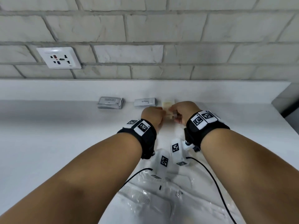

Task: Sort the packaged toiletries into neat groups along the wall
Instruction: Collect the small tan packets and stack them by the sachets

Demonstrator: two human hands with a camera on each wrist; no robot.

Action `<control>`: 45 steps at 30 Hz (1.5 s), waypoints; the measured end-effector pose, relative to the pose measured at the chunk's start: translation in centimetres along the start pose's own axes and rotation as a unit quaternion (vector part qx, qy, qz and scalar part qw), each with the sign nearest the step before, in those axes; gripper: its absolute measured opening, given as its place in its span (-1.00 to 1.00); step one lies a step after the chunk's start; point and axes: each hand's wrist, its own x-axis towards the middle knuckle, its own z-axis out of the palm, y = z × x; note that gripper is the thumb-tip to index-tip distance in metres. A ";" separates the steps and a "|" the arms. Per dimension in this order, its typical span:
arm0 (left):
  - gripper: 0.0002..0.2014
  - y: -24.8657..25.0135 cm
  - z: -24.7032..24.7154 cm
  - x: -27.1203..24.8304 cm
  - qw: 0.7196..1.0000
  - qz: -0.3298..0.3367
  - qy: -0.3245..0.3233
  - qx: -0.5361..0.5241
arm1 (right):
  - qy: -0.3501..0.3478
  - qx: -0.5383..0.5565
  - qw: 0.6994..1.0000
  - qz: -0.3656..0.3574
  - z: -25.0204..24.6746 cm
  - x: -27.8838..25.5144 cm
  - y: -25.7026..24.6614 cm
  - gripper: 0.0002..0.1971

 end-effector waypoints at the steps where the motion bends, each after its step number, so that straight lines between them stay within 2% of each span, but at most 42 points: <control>1: -0.72 0.2 0.1 0.5 1.000 0.000 0.000 0.015 | 0.004 -0.007 1.000 -0.002 0.1 0.4 -0.4 -0.91; 3: -0.73 0.3 0.3 1.4 0.999 0.004 0.007 0.052 | 0.015 -0.034 0.999 -0.031 0.1 1.1 -0.7 -0.90; 5: -0.75 0.4 0.5 1.9 0.996 0.015 0.017 0.086 | 0.031 -0.082 0.993 -0.081 0.1 1.6 -0.5 -0.74; 7: -0.85 0.4 0.7 1.8 0.994 0.029 0.027 0.104 | 0.055 -0.106 0.988 -0.099 -0.1 1.9 -0.1 -0.67; 10: -0.74 0.5 1.0 1.4 0.988 0.051 0.057 0.137 | 0.069 -0.099 0.986 -0.115 -0.4 2.6 0.2 -0.70; 16: -0.67 0.7 1.6 0.7 0.985 0.050 0.079 0.142 | 0.082 -0.074 0.985 -0.132 -0.6 2.8 1.0 -0.75; 18: -0.68 0.7 1.5 0.5 0.985 0.056 0.077 0.142 | 0.081 -0.082 0.985 -0.131 -0.7 3.1 1.2 -0.88; 22: -0.67 0.7 1.2 0.5 0.988 0.050 0.063 0.134 | 0.083 -0.099 0.983 -0.130 -0.6 3.5 1.4 -0.64; 33: -0.72 0.5 1.0 0.9 0.988 0.041 0.070 0.133 | 0.090 -0.090 0.983 -0.132 -0.6 4.8 1.6 -0.64; 37: -0.65 0.4 0.6 0.4 0.986 0.032 0.074 0.146 | 0.058 -0.056 0.988 -0.132 -1.4 3.9 2.1 -0.60; 39: -0.64 0.6 0.0 -0.3 0.988 0.028 0.054 0.142 | 0.044 -0.079 0.987 -0.132 -2.2 3.0 2.4 -0.57; 42: -0.69 0.7 -0.8 -2.5 0.985 0.026 -0.012 0.170 | 0.028 -0.184 0.974 -0.128 -4.0 0.1 3.3 -0.55; 45: -0.79 1.5 -2.5 -5.9 0.962 0.035 -0.092 0.256 | 0.007 -0.325 0.935 -0.141 -5.9 -3.7 3.8 -0.58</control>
